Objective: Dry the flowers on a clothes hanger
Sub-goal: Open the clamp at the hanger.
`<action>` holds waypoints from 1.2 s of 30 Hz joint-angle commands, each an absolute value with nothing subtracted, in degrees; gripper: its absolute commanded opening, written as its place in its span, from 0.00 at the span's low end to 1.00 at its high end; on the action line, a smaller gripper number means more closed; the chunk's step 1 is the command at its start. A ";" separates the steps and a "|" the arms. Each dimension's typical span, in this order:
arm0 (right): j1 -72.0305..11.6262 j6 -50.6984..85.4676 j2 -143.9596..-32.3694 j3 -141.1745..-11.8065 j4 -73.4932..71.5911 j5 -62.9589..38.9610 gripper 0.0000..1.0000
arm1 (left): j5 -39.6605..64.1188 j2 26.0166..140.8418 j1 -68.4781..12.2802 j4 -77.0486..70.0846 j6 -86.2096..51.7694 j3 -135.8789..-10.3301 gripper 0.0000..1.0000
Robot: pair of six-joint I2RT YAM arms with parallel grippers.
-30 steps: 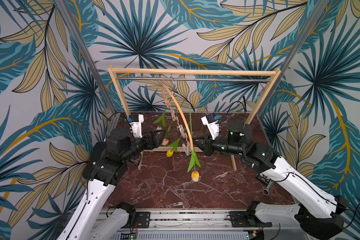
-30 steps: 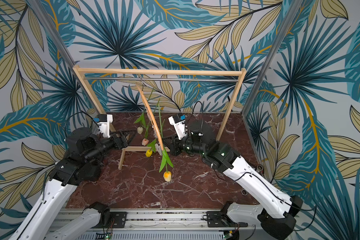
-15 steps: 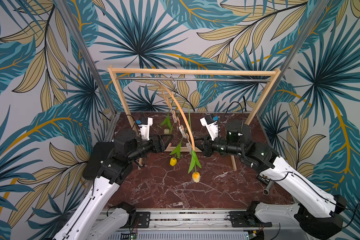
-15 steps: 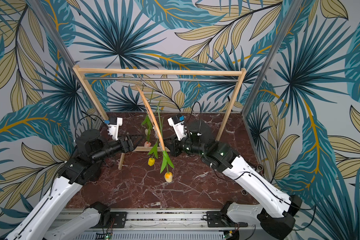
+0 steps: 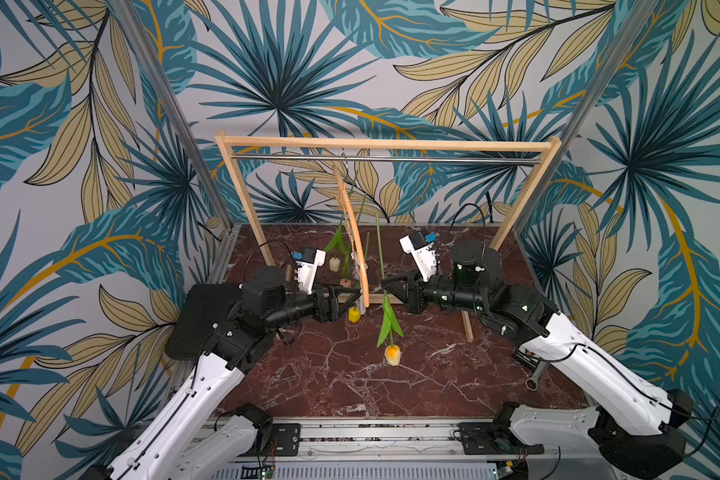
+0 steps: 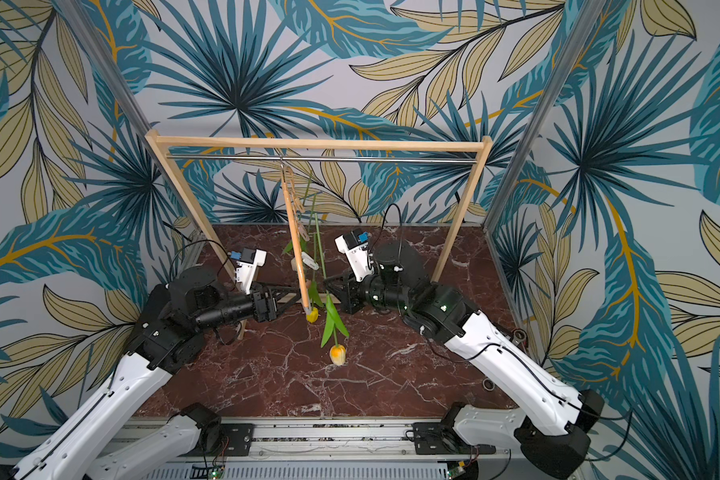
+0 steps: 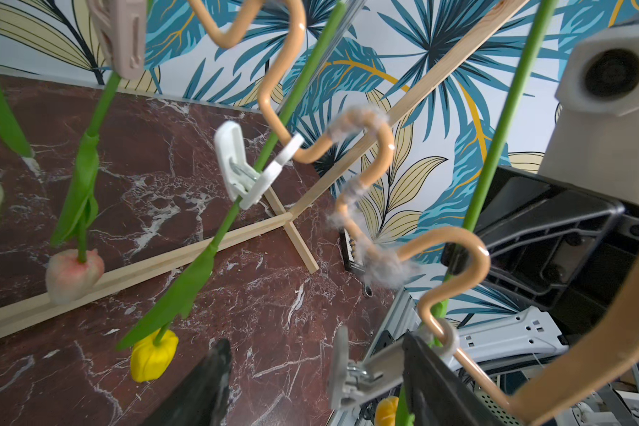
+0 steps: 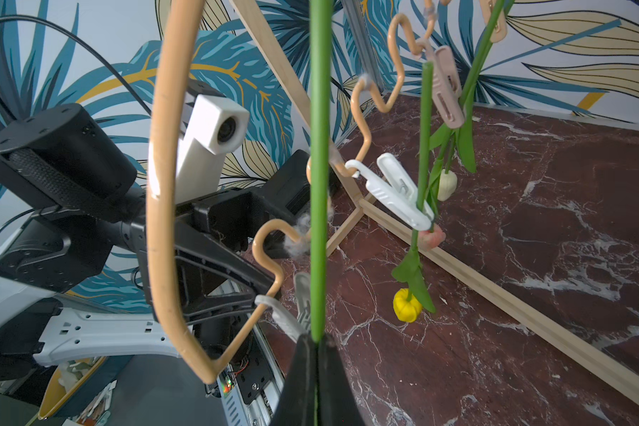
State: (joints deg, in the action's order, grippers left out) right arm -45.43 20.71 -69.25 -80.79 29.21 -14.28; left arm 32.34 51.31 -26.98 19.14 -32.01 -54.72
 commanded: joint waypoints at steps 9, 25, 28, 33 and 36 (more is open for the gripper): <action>-45.70 21.23 -70.96 -81.30 29.57 -18.25 0.01 | 35.31 52.54 -27.47 21.62 -24.96 -54.74 0.67; -45.70 21.02 -73.10 -82.61 30.89 -21.47 0.01 | 36.23 51.93 -27.60 26.88 -21.36 -58.27 0.73; -45.70 20.76 -73.21 -82.59 31.26 -21.57 0.01 | 36.12 51.16 -27.60 26.01 -21.63 -58.27 0.77; -45.70 20.47 -73.34 -82.78 32.16 -21.59 0.01 | 36.87 52.94 -27.60 23.81 -21.64 -59.55 0.77; -45.70 20.26 -73.29 -82.80 32.52 -21.53 0.01 | 38.61 55.02 -27.68 22.25 -22.22 -60.77 0.75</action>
State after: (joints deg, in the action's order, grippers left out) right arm -45.43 20.93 -73.14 -81.67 31.33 -20.88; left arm 36.99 53.78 -27.35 24.93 -22.50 -56.93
